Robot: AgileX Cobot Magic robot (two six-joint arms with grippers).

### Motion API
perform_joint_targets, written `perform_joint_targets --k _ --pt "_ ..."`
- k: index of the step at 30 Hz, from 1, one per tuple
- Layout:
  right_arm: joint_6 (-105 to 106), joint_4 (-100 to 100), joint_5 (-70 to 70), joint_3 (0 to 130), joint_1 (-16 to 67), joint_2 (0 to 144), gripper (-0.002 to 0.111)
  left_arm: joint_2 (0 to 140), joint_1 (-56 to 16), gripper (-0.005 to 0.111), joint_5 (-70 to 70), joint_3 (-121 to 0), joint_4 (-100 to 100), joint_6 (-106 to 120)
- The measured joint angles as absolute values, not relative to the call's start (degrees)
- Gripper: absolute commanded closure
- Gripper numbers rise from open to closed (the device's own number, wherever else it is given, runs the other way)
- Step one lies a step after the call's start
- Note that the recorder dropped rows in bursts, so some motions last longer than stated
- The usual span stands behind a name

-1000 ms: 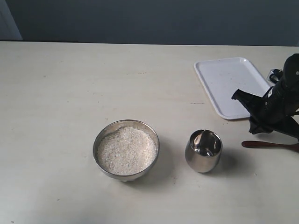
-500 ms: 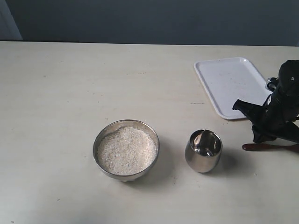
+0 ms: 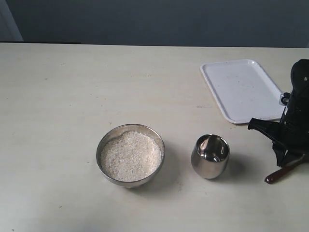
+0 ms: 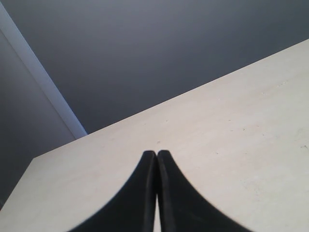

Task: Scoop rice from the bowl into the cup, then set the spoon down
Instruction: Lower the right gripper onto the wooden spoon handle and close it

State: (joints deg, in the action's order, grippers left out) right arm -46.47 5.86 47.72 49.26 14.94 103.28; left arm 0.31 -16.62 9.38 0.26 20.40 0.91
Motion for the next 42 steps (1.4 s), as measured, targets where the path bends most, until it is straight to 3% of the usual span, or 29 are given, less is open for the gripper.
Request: perform_joint_targets --k 3,5,7,9,15,25,33,42 --pt "-46.3 7.8 55.3 49.3 14.9 98.3 0.109 0.3 -16.6 0.106 9.4 0.3 20.4 0.9" --pt "-46.3 10.2 59.7 49.3 14.9 95.6 0.094 0.3 -16.6 0.106 9.4 0.3 20.4 0.9" --pt "-45.9 8.7 59.8 49.3 14.9 94.0 0.069 0.3 -16.6 0.106 9.4 0.3 20.4 0.9" --pt "-47.8 5.7 56.4 49.3 14.9 93.9 0.057 0.3 -16.6 0.106 9.4 0.3 20.4 0.9" --pt "-56.9 5.2 58.4 48.5 14.9 97.2 0.056 0.3 -16.6 0.106 9.4 0.3 20.4 0.9" --pt "-65.5 6.4 48.9 44.9 17.4 97.4 0.056 0.3 -16.6 0.106 9.4 0.3 20.4 0.9" --pt "-68.9 8.8 46.7 43.9 17.4 97.5 0.062 0.3 -16.6 0.106 9.4 0.3 20.4 0.9" --pt "-70.5 10.3 45.4 43.9 17.4 99.9 0.062 0.3 -16.6 0.106 9.4 0.3 20.4 0.9"
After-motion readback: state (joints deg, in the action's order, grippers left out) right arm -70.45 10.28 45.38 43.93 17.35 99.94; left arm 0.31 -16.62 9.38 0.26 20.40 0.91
